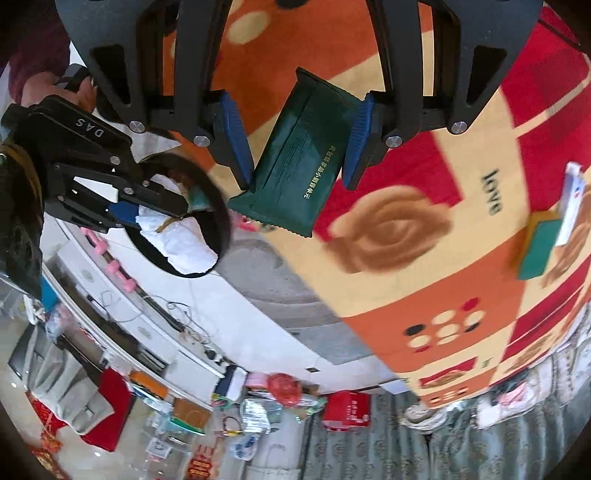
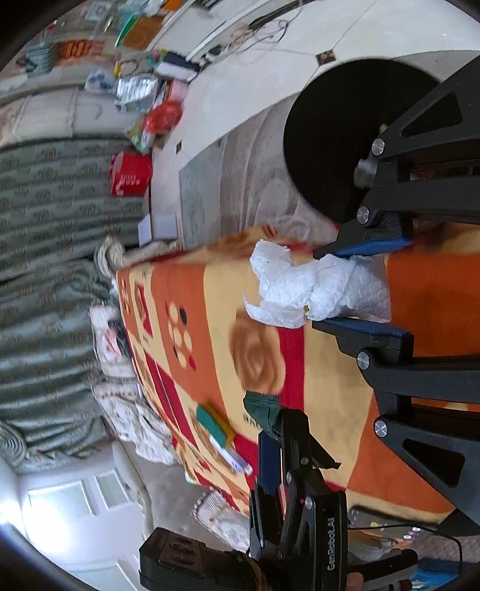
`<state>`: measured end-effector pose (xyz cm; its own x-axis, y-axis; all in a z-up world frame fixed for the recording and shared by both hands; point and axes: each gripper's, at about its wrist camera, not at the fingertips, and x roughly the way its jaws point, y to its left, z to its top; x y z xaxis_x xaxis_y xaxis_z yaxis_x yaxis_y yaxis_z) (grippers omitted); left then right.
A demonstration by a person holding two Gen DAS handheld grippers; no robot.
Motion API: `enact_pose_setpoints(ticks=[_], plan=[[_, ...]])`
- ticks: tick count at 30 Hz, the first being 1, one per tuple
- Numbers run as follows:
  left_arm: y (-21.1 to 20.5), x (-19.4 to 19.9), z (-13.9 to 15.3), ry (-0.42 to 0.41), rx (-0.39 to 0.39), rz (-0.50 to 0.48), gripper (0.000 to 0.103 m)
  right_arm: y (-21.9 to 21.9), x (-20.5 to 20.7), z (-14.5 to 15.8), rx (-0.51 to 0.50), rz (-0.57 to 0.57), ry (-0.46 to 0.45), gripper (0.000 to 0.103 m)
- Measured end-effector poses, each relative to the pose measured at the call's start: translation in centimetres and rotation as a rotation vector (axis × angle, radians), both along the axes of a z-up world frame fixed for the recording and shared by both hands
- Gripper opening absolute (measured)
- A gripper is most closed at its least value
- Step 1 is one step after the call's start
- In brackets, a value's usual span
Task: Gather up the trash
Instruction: 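Carry both items over the black bin and open both tools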
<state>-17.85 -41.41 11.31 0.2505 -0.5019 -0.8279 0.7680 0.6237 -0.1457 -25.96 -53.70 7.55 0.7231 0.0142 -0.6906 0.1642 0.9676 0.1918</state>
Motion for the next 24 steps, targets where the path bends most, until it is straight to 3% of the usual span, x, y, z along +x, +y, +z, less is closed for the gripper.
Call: enact_pose_setpoints(ticks=[18, 24], plan=[[-10.7, -1.8, -2.5, 0.080, -0.049, -0.076, 0.047, -9.6, -4.3, -3.7, 0.052, -0.231, 0.070, 0.029], [-12.4, -1.5, -2.5, 0.164, -0.131, -0.108, 0.051, -11.4, -5.0, -3.9, 0.052, -0.299, 0.072, 0.053]])
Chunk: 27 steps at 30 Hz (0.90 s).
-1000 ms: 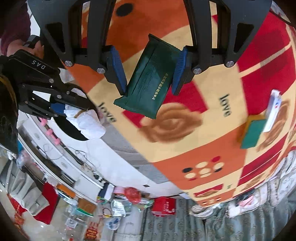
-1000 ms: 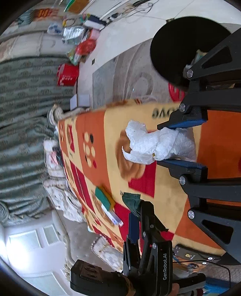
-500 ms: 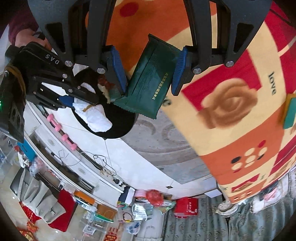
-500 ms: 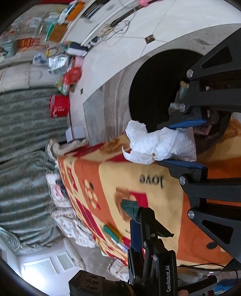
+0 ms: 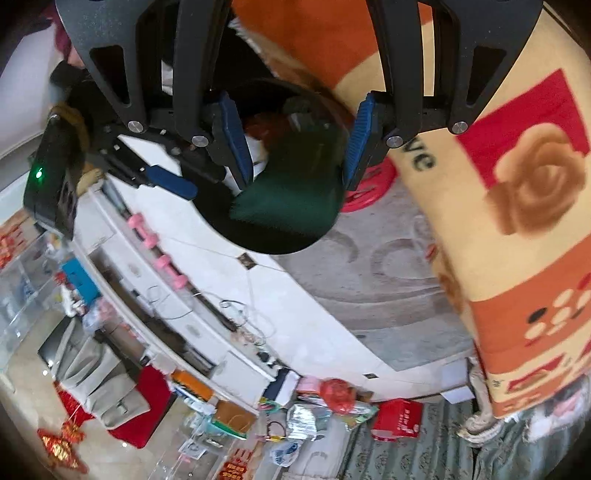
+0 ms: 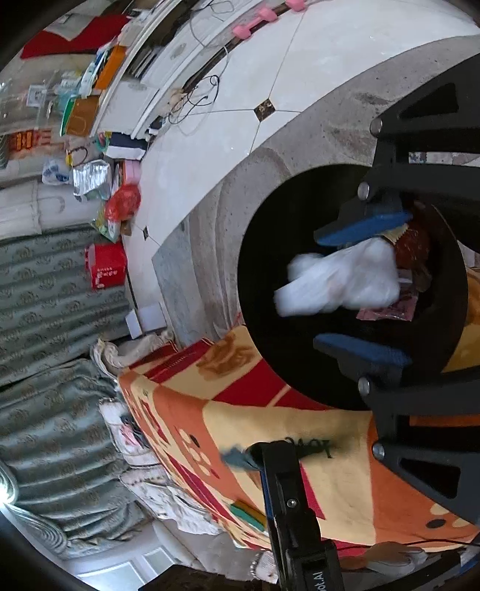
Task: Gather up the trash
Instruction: 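Carry both items over the black bin and open both tools, then grasp the white medicine box with left tool while right tool grasps green sponge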
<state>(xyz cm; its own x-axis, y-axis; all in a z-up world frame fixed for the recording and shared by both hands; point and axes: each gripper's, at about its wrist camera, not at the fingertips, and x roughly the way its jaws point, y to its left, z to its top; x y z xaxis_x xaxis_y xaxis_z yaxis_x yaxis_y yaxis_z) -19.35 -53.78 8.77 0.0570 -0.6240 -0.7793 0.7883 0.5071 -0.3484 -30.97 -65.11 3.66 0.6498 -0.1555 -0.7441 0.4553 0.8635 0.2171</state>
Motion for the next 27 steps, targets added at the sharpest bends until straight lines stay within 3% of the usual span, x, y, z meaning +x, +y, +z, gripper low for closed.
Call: enact_pose_setpoints(ticks=[5, 13, 27], plan=[[0.3, -0.3, 0.5, -0.007, 0.000, 0.003, 0.056, 0.5, 0.0, 0.1, -0.003, 0.020, 0.002, 0.057], [4.0, 0.6, 1.2, -0.129, 0.097, 0.084, 0.056, 2.7, 1.3, 0.6, -0.011, 0.072, -0.001, 0.057], [14.8, 6.1, 0.8, -0.217, 0.177, 0.307, 0.056, 10.3, 7.3, 1.8, -0.024, 0.229, 0.000, 0.063]])
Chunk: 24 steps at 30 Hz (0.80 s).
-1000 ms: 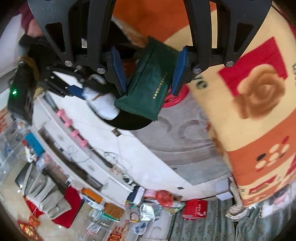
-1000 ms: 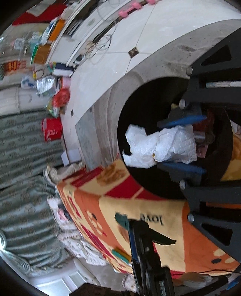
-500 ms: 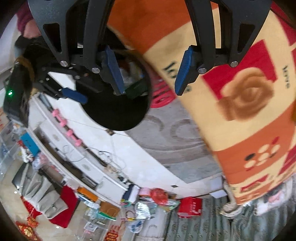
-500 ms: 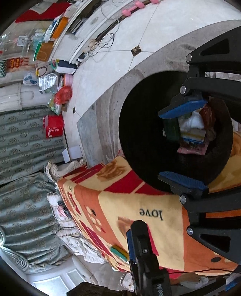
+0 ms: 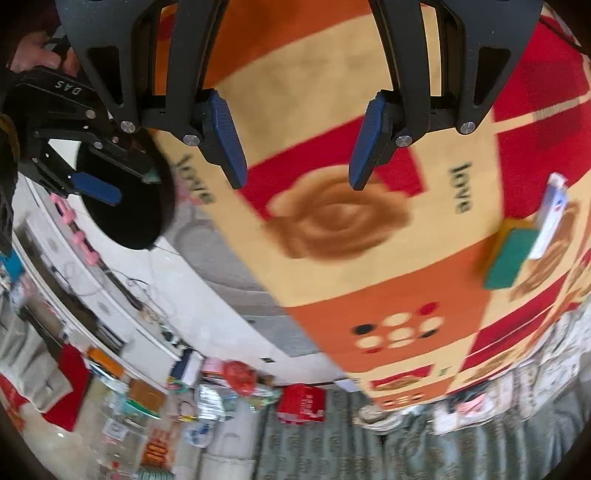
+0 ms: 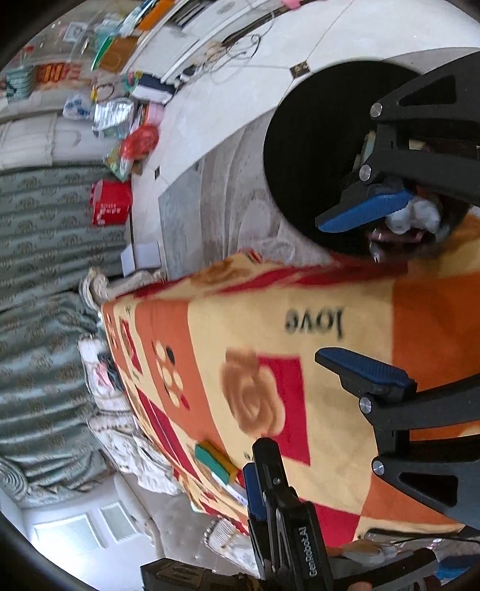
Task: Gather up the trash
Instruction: 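Grasp the white medicine box with left tool while right tool grasps green sponge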
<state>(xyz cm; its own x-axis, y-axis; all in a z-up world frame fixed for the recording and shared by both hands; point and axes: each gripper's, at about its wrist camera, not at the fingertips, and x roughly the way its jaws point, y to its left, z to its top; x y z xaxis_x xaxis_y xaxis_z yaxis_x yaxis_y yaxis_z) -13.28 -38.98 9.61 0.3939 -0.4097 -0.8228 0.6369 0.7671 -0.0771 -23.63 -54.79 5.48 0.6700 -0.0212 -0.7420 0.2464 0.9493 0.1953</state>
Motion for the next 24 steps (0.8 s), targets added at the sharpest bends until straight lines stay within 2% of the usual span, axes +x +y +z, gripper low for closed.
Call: enact_pose_setpoints(ticks=[8, 12, 18, 24], plan=[[7.5, 4.9, -0.1, -0.033, 0.047, 0.135, 0.056, 6.4, 6.3, -0.1, 0.027, 0.138, 0.015, 0.065], [13.2, 8.1, -0.4, -0.039, 0.067, 0.237, 0.056, 9.8, 10.4, -0.5, 0.069, 0.198, 0.024, 0.065], [21.2, 11.7, -1.4, -0.017, 0.063, 0.385, 0.056, 14.8, 19.5, -0.8, 0.161, 0.244, 0.046, 0.066], [25.4, 15.0, -2.4, 0.039, 0.008, 0.447, 0.056, 19.2, 27.9, -0.9, 0.227, 0.241, 0.053, 0.071]])
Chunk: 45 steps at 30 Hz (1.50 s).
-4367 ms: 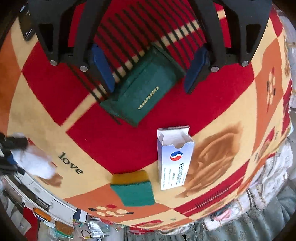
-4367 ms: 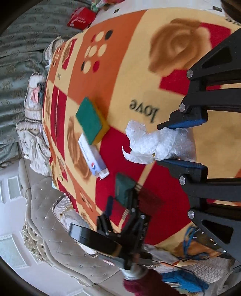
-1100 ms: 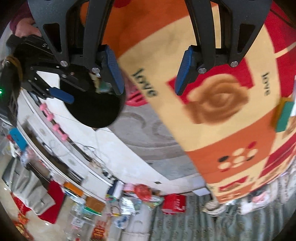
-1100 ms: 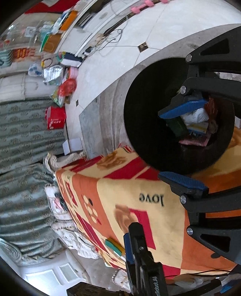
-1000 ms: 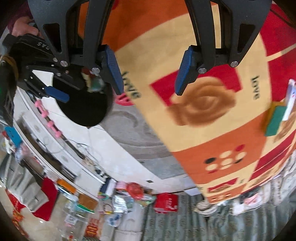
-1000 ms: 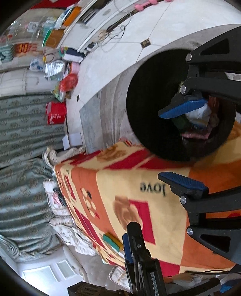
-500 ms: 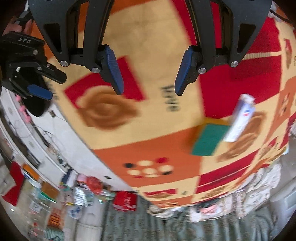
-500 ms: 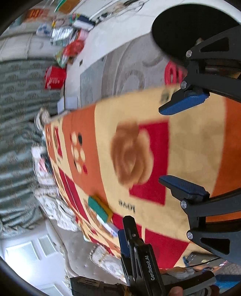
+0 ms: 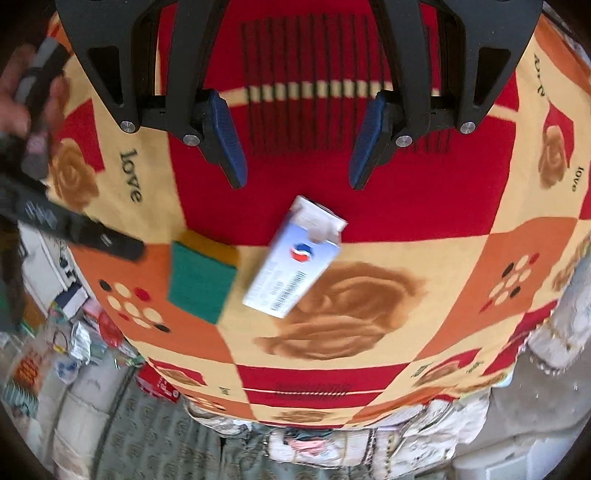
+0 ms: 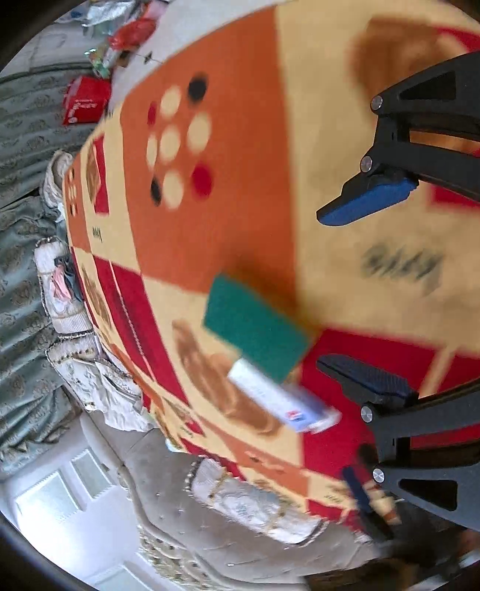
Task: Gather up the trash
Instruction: 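Grasp the white medicine box with left tool while right tool grasps green sponge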
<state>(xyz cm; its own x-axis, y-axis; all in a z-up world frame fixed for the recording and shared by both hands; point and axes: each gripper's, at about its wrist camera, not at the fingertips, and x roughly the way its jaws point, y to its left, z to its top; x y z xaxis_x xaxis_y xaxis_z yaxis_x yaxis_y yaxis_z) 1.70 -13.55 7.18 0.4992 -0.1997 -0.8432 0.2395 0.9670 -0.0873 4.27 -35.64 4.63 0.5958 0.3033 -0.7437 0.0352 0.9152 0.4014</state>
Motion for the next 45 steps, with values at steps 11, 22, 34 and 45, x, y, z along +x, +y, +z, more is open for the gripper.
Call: enact_pose_setpoints(ticks=[11, 22, 34, 45], plan=[[-0.9, 5.1, -1.0, -0.014, -0.003, -0.050, 0.058, 5.5, 7.4, -2.3, -0.127, 0.039, 0.084, 0.075], [-2.7, 8.1, -2.7, -0.012, 0.044, -0.055, 0.058, 1.5, 3.5, 0.7, -0.115, 0.116, -0.026, 0.030], [-3.1, 10.4, -4.2, 0.044, 0.059, -0.034, 0.061, 1.9, 5.2, 0.0, 0.005, 0.052, 0.019, 0.065], [0.8, 4.1, -1.1, 0.003, 0.035, 0.057, 0.050, 6.1, 8.2, -2.3, -0.155, 0.019, 0.062, 0.076]])
